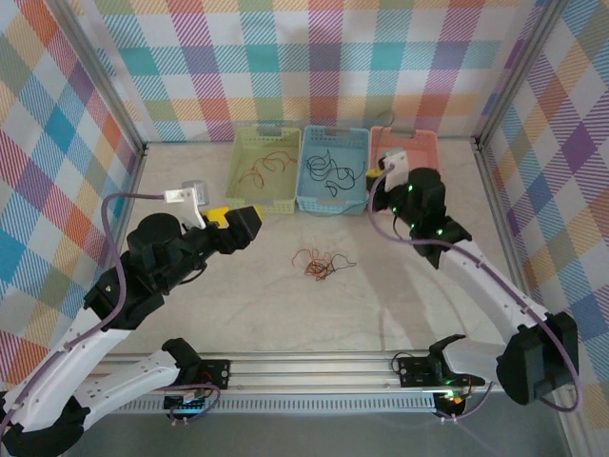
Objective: Untangle the cables
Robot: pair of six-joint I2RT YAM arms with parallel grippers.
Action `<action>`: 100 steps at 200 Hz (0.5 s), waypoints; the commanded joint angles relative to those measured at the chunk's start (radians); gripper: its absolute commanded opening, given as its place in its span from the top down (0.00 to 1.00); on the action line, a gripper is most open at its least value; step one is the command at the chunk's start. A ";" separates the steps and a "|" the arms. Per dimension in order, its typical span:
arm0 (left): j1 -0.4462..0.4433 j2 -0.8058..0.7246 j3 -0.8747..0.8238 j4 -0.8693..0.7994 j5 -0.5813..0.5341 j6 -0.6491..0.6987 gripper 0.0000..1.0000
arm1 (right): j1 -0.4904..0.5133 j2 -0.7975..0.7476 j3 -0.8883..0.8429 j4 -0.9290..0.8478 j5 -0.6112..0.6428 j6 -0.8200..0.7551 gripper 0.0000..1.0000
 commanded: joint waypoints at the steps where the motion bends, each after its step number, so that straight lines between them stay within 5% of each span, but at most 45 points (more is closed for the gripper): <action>1: 0.007 0.008 -0.060 -0.033 -0.010 0.036 0.08 | -0.064 0.075 0.114 -0.066 0.123 0.019 1.00; 100: 0.010 0.025 -0.177 -0.016 0.032 0.049 0.10 | -0.259 0.491 0.462 -0.188 0.312 -0.227 1.00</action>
